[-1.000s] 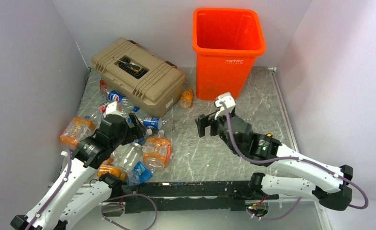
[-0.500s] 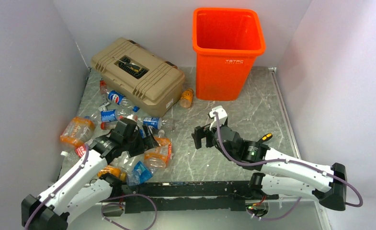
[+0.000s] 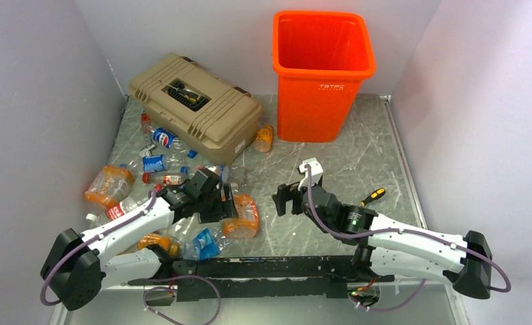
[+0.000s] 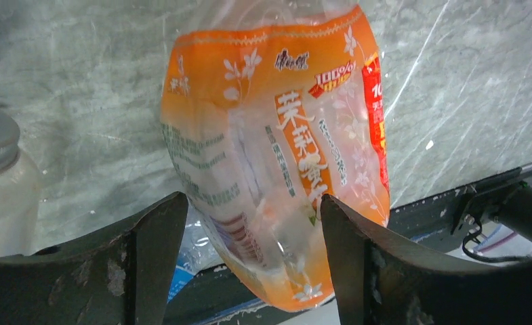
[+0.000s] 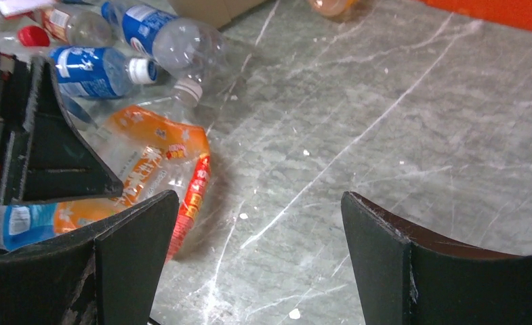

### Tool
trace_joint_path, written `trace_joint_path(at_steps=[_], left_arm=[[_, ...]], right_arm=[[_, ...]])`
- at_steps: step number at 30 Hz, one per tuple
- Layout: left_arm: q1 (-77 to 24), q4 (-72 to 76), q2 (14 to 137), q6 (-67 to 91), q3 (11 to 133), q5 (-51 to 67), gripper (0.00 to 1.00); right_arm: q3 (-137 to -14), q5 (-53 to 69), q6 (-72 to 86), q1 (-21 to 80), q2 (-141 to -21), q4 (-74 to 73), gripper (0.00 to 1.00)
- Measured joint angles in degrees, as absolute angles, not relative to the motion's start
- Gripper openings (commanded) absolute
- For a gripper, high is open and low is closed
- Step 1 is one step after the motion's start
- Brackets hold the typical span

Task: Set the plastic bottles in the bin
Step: Pick up the plastic bottle at the center of the board.

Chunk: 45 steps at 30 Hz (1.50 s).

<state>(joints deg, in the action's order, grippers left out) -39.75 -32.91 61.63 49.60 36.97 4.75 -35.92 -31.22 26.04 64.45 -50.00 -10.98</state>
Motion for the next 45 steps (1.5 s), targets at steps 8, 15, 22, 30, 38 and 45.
trace_joint_path(at_steps=[8, 15, 22, 30, 38, 45], left_arm=[[-40.21, -28.34, 63.61, 50.02, 36.05, 2.11, 0.8], [-40.21, -23.0, 66.0, 50.04, 34.68, 2.7, 0.83], [-40.21, -17.96, 67.0, 50.0, 32.18, 4.86, 0.78], [-40.21, -12.69, 60.58, 48.73, 28.95, 5.34, 0.69], [-40.21, -6.61, 52.21, 47.51, 24.64, 5.61, 0.64], [-40.21, -5.37, 58.11, 46.13, 25.89, 6.26, 0.71]], right_arm=[[-23.81, -27.18, 31.33, 58.65, -50.35, -2.66, 0.94], [-22.15, -16.6, 35.05, 52.21, -52.07, 4.23, 0.93], [-22.11, -8.95, 37.76, 51.72, -61.82, 11.53, 0.91], [-22.11, -6.7, 39.03, 51.72, -63.31, 12.38, 0.91], [-23.2, -9.1, 36.75, 51.31, -50.02, 6.57, 0.94], [-25.47, -7.18, 37.23, 46.04, -41.71, 4.4, 0.97]])
